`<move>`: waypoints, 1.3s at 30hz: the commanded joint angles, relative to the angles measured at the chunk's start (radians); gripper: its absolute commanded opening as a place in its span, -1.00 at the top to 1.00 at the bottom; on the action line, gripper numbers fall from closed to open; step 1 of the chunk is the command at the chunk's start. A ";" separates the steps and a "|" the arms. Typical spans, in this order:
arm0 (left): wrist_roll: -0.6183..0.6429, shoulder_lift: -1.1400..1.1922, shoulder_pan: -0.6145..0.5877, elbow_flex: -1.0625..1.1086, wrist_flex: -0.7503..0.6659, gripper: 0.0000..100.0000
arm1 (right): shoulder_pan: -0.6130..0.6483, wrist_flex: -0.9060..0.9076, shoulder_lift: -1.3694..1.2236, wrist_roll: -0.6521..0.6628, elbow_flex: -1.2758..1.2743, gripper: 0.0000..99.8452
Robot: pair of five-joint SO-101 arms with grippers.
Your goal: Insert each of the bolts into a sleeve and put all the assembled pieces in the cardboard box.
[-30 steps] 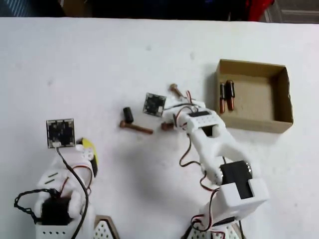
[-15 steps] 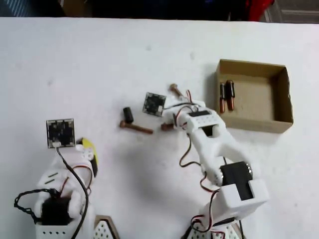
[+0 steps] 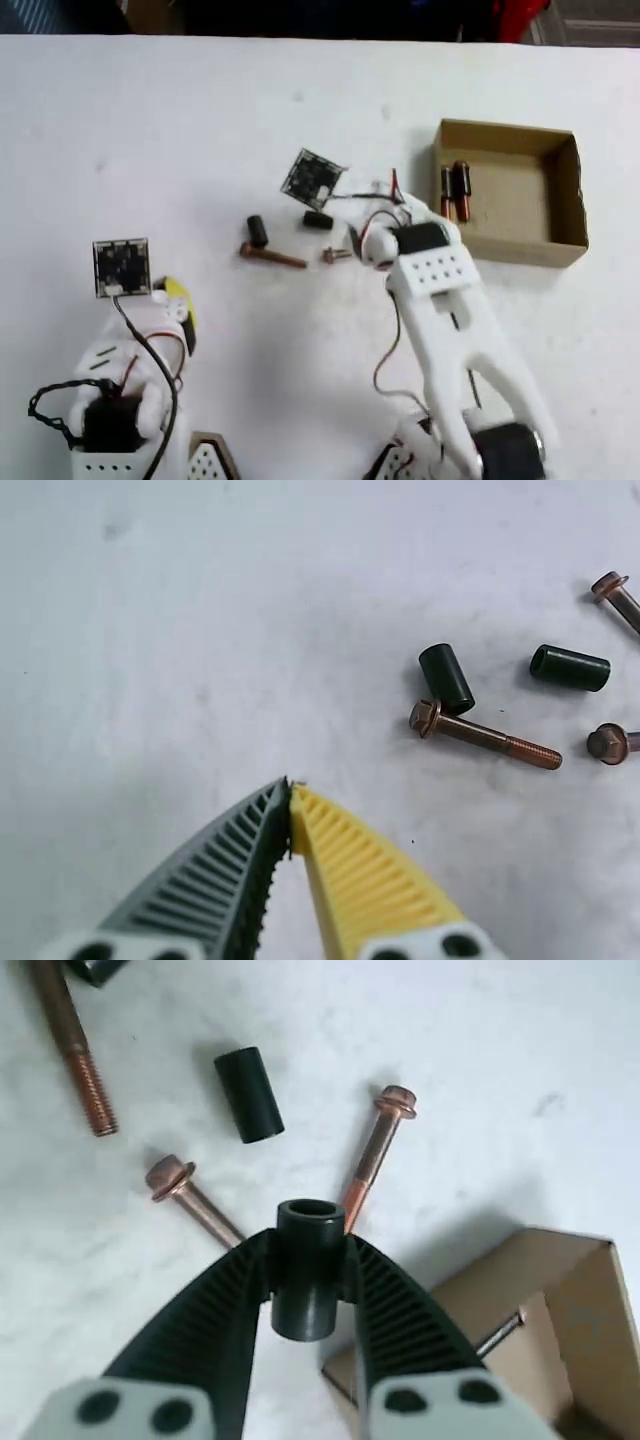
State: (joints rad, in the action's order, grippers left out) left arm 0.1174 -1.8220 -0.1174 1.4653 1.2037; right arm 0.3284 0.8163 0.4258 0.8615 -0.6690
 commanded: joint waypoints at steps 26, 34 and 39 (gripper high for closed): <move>-0.014 -0.001 0.001 0.021 -0.035 0.95 | 0.022 0.027 0.219 -0.396 -0.457 0.96; -0.014 -0.001 0.001 0.021 -0.035 0.95 | 0.024 0.025 0.219 -0.388 -0.494 0.79; -0.014 -0.001 0.001 0.023 -0.035 0.95 | 0.024 0.028 0.219 -0.387 -0.511 0.74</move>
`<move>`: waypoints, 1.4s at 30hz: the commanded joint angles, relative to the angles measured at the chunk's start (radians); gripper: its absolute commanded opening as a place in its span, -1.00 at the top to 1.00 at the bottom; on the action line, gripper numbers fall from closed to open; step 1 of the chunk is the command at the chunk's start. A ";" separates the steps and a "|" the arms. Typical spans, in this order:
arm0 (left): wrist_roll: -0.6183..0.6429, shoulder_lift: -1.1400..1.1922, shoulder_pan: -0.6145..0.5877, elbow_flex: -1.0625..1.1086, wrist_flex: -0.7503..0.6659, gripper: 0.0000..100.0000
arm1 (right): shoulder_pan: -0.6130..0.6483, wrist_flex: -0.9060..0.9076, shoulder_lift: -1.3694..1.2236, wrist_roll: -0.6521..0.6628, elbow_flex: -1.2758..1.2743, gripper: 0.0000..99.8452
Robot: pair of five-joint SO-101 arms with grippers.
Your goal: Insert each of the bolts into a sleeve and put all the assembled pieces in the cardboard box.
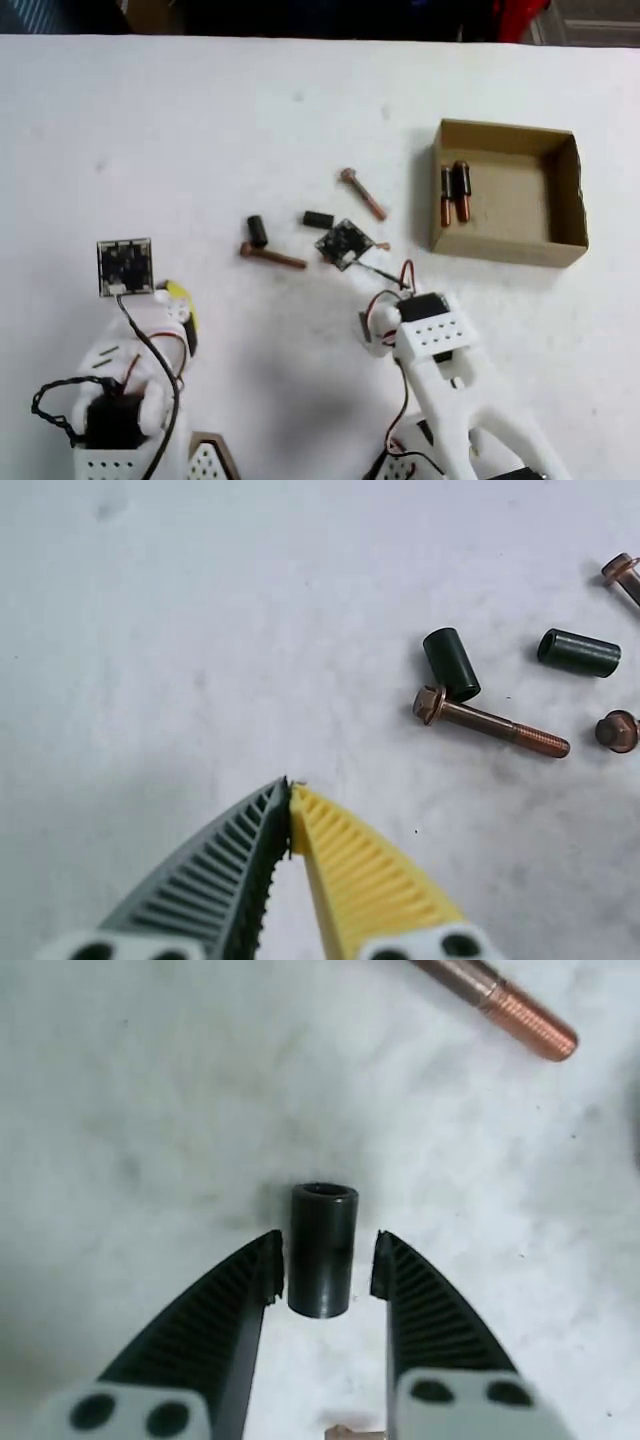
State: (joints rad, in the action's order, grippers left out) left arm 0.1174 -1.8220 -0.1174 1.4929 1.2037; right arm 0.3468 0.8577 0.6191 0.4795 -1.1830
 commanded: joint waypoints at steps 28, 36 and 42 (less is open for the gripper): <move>-0.012 -0.001 0.002 -0.003 -0.035 0.95 | 0.041 -0.019 -0.306 0.044 0.152 0.95; -0.011 -0.001 0.094 -0.002 -0.035 0.95 | 0.048 0.005 -0.209 0.044 0.195 0.97; -0.012 -0.001 0.099 -0.002 -0.035 0.95 | 0.050 0.159 0.094 0.043 0.196 0.97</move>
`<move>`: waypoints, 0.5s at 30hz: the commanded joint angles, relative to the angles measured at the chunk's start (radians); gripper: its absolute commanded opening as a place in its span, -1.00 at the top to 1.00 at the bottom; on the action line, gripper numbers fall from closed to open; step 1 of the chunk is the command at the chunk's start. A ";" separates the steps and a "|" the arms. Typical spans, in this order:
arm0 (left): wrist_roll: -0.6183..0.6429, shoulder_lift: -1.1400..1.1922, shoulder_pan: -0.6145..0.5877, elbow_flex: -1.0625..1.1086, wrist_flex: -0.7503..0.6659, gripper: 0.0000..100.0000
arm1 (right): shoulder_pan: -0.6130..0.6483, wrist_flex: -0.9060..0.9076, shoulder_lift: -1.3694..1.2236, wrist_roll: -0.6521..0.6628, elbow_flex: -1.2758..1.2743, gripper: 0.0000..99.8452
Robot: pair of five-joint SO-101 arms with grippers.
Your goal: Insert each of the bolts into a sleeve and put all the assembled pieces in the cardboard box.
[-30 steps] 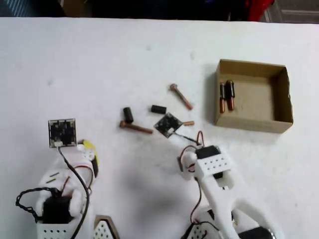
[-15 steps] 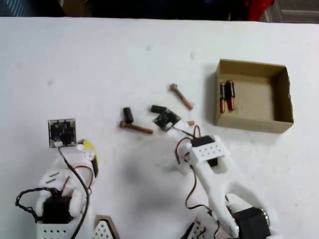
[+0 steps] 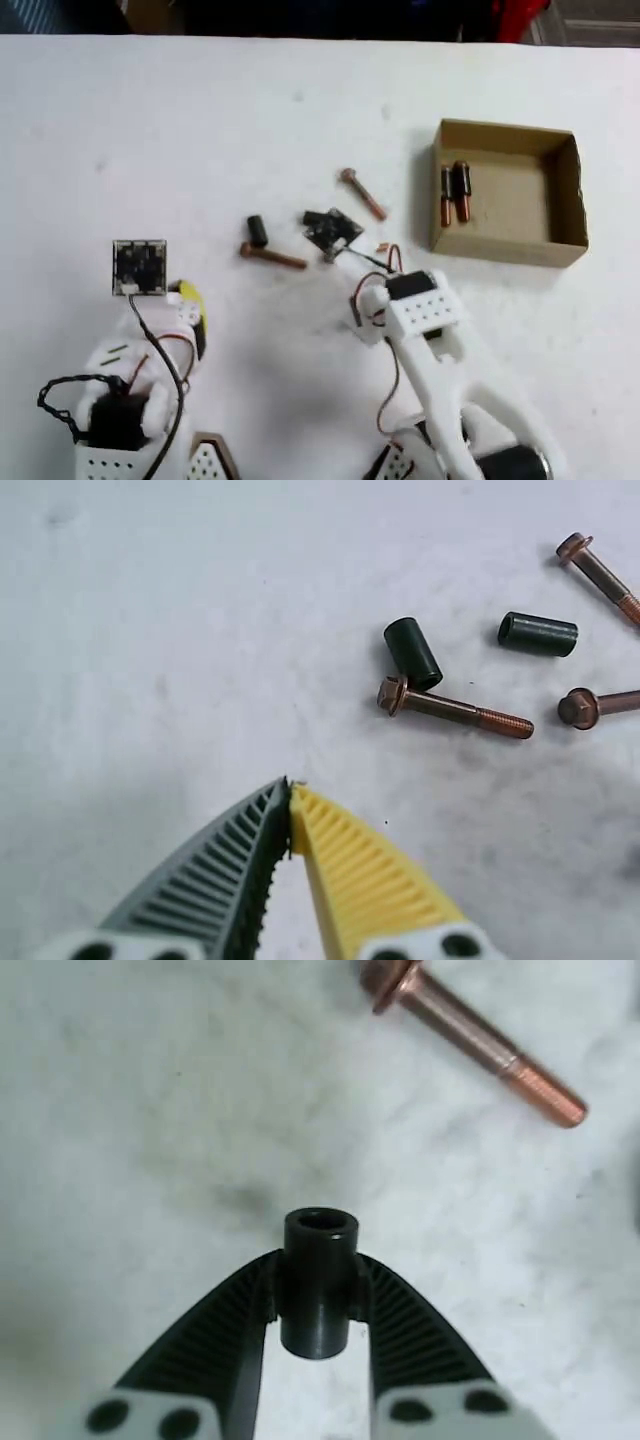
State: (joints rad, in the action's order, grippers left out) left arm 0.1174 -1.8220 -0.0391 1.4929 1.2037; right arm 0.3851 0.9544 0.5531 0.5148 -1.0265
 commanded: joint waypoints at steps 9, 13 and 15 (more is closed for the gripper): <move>-0.012 -0.001 0.022 -0.002 -0.035 0.95 | 0.010 0.292 0.642 0.008 0.034 0.97; -0.012 -0.001 0.022 -0.002 -0.034 0.95 | 0.004 0.300 0.797 -0.032 -0.038 0.97; -0.012 -0.001 0.022 -0.002 -0.031 0.95 | 0.004 0.300 0.858 -0.080 -0.080 0.97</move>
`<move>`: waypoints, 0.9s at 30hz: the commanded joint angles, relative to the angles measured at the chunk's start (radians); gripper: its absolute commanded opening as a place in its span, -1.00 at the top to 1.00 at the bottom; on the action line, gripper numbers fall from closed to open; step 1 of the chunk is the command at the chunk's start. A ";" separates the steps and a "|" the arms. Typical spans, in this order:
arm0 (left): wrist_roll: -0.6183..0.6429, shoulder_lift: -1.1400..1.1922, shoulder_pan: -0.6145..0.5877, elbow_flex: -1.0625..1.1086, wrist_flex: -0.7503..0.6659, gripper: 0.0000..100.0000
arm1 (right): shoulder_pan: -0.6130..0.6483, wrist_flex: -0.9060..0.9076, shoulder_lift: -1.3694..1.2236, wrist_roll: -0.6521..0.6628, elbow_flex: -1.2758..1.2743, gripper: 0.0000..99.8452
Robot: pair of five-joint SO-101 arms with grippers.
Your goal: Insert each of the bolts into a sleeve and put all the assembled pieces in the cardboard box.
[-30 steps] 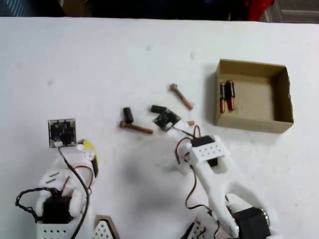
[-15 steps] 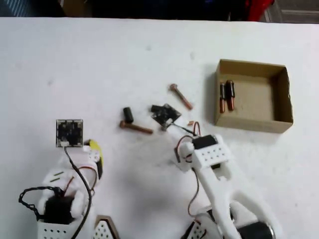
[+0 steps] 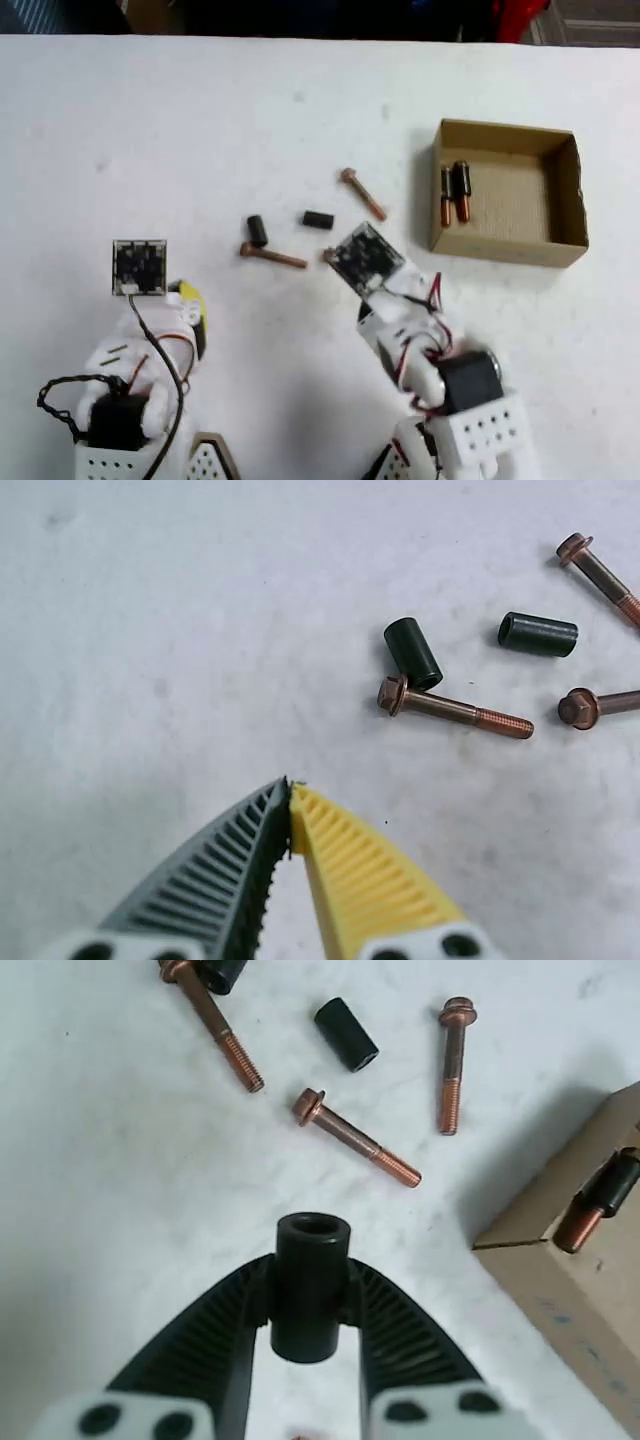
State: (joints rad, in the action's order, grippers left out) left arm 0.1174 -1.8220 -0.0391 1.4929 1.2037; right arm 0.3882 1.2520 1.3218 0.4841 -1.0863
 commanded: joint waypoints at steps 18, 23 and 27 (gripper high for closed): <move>-0.011 0.004 0.051 -0.009 -0.018 0.95 | -0.122 0.002 0.400 -0.081 -0.107 0.97; -0.012 0.005 0.058 -0.037 -0.014 0.95 | -0.120 -0.010 0.443 -0.083 -0.133 0.97; -0.012 0.007 0.058 -0.120 0.041 0.95 | -0.122 -0.067 0.476 -0.083 -0.218 0.97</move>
State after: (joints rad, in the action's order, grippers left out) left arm 0.1174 -1.8174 0.0054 1.4592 1.2114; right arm 0.2808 1.2306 1.7714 0.4135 -1.2827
